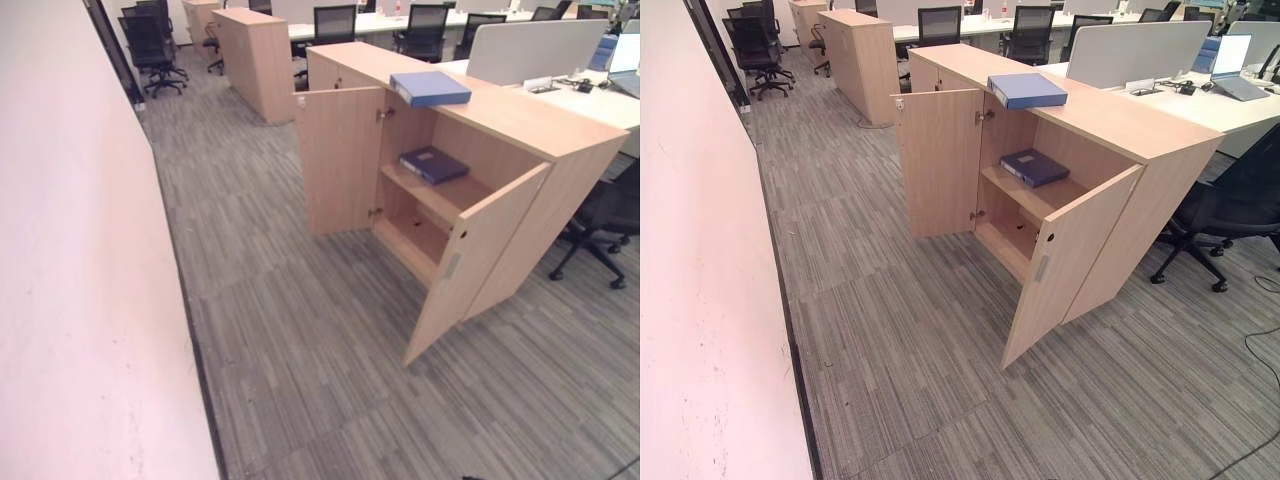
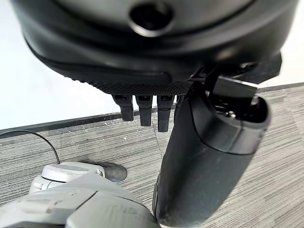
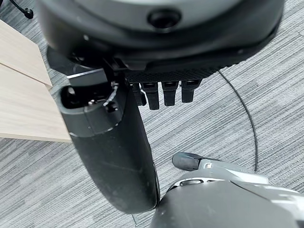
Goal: Put the empty folder in the office cabinet
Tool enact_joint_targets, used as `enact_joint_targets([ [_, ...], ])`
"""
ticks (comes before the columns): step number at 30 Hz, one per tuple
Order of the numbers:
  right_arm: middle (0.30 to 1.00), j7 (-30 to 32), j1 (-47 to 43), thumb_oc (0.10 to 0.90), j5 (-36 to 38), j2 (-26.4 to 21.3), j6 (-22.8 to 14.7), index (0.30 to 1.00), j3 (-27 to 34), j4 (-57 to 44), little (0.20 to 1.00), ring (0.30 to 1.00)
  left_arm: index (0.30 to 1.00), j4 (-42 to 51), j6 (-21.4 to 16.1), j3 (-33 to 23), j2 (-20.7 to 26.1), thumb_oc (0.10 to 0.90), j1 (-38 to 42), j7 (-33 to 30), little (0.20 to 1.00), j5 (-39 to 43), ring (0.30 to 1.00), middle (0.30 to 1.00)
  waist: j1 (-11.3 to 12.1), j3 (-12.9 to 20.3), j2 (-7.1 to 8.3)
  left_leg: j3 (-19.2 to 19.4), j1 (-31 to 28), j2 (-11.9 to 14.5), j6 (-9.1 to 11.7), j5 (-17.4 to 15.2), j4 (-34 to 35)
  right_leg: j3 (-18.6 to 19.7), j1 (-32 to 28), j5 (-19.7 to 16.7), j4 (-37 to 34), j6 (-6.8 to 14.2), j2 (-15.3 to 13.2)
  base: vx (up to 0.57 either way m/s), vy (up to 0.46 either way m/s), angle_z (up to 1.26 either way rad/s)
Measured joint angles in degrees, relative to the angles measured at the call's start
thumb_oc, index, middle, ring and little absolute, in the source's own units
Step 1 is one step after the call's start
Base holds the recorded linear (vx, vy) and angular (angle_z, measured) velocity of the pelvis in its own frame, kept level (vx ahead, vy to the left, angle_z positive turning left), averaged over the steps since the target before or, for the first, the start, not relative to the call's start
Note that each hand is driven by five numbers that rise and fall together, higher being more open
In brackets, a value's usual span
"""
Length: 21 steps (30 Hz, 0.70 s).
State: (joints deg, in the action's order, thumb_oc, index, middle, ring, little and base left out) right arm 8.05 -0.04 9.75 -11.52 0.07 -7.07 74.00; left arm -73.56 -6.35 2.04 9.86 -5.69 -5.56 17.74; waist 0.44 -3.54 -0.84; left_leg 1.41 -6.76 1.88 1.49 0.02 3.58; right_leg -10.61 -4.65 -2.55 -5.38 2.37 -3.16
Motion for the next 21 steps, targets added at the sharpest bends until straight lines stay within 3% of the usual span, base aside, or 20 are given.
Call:
enact_joint_targets([
  [21,0.900,-0.3,0.0,0.800,0.0,-0.1,0.2,0.900,-0.1,0.0,0.900,0.900,0.900,-0.1,0.1,0.0,0.1,0.800,0.1,1.3,0.900,0.0,0.900,0.900,0.0,-0.1,-0.01,0.1,-0.5,0.0,0.0,0.1,0.4,0.0,-0.4,0.0,0.0,0.0,0.0,0.00,0.000,0.00],
])
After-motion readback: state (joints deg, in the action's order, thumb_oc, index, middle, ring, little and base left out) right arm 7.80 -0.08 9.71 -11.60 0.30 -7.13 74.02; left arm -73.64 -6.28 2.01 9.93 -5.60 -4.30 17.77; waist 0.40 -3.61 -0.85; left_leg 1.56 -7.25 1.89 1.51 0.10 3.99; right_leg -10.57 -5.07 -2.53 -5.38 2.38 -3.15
